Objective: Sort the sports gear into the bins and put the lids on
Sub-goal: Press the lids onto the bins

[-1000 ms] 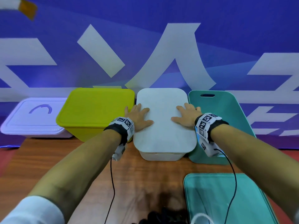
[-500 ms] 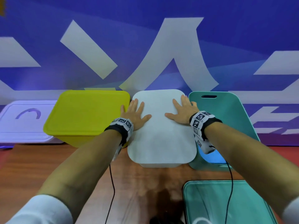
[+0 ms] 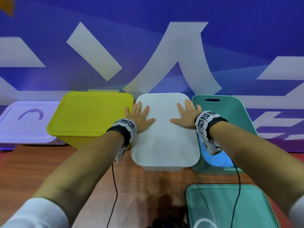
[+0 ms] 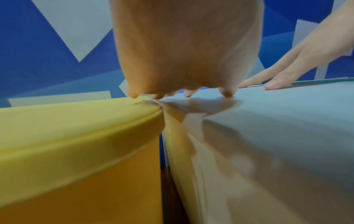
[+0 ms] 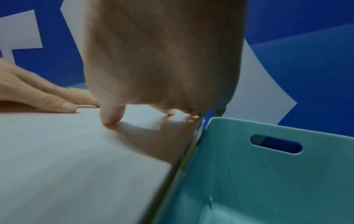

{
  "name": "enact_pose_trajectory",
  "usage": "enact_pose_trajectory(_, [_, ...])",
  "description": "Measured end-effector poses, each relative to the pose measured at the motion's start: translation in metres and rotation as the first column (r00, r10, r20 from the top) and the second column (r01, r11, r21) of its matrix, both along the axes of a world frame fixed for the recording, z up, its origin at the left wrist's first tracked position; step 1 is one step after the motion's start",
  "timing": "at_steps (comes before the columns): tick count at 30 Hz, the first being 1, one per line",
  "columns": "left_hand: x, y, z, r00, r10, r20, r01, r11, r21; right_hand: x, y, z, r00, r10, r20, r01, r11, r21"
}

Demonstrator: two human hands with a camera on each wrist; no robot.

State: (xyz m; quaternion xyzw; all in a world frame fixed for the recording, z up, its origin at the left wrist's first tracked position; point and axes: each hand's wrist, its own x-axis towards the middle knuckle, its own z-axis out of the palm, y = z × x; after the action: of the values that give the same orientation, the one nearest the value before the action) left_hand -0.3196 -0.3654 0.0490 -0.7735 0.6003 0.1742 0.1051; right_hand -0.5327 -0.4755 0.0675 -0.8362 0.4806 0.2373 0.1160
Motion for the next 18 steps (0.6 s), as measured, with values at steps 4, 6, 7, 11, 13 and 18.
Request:
enact_pose_trajectory(4, [-0.013, 0.018, 0.008, 0.984, -0.164, -0.063, 0.163, 0.986, -0.016, -0.003, 0.015, 0.0, 1.0, 0.015, -0.005, -0.015, 1.0, -0.006])
enact_pose_trajectory(6, [-0.021, 0.029, 0.009, 0.966, -0.229, -0.121, 0.23, 0.973, -0.004, -0.007, 0.024, 0.0, 0.999, 0.034, -0.007, -0.034, 0.999, -0.006])
enact_pose_trajectory(7, [-0.026, 0.034, 0.008, 0.958, -0.254, -0.134, 0.258, 0.966, 0.009, -0.009, 0.029, 0.001, 0.999, 0.045, -0.011, -0.045, 0.999, -0.008])
enact_pose_trajectory(11, [-0.042, 0.051, 0.002, 0.939, -0.321, -0.12, 0.329, 0.942, 0.058, -0.025, 0.046, 0.001, 0.997, 0.07, -0.04, -0.071, 0.997, -0.036])
enact_pose_trajectory(13, [-0.044, 0.056, 0.001, 0.943, -0.307, -0.129, 0.316, 0.947, 0.058, -0.03, 0.053, -0.001, 0.997, 0.062, -0.039, -0.065, 0.995, -0.07])
enact_pose_trajectory(18, [-0.04, 0.064, 0.0, 0.951, -0.282, -0.13, 0.292, 0.954, 0.064, -0.03, 0.065, -0.01, 0.999, 0.054, -0.005, -0.054, 0.992, -0.113])
